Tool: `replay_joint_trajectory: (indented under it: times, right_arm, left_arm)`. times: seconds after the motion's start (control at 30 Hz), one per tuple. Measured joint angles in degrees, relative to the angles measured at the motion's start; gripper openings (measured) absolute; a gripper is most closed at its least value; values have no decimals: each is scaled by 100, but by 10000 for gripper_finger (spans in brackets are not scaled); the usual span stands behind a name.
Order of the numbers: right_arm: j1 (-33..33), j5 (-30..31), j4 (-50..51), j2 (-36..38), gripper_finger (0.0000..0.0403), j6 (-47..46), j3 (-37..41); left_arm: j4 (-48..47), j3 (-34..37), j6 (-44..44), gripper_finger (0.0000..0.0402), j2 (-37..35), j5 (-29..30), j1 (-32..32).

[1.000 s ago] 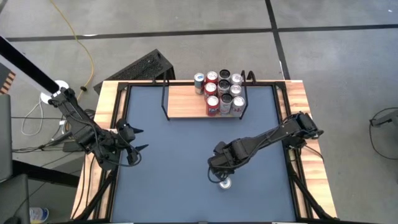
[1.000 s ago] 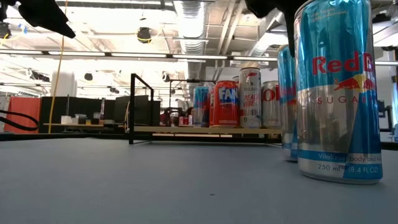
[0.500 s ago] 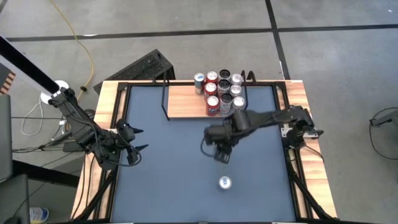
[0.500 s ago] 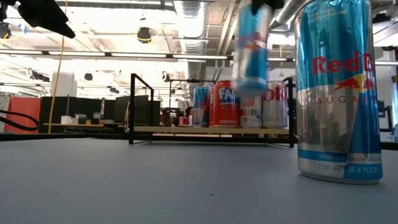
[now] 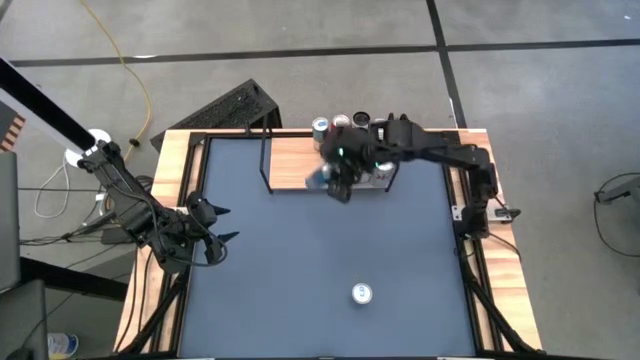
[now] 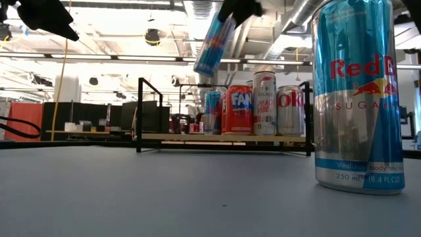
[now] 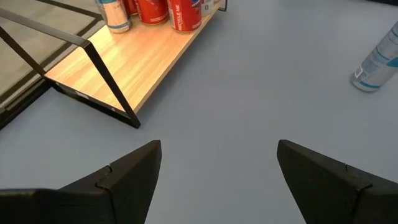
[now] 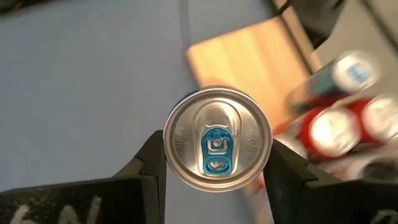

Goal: Place canned beverage on shelf
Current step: Put the top blue soda can on the shelf aligned with the other blue soda can

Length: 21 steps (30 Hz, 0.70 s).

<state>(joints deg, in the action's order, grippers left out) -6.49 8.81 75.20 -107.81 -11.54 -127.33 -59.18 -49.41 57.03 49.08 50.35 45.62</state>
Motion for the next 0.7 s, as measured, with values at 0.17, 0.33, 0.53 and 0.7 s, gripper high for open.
replay_joint_trajectory:
  times: [0.17,0.33,0.53,0.7]
  right_arm:
    - [-636,34,-770,-197,169,702,-2]
    - [-1129,-267,-1138,-515,169,1218,-1]
    - [-1481,-395,-1100,-1141,170,1931,-18]
    - [-1589,-456,-842,-1639,172,2207,-331]
  left_arm:
    - [1,0,56,311,2,67,-2]
    - [-2,2,180,311,4,185,-2]
    - [-31,2,419,311,0,408,-9]
    - [-37,2,538,311,2,459,-195]
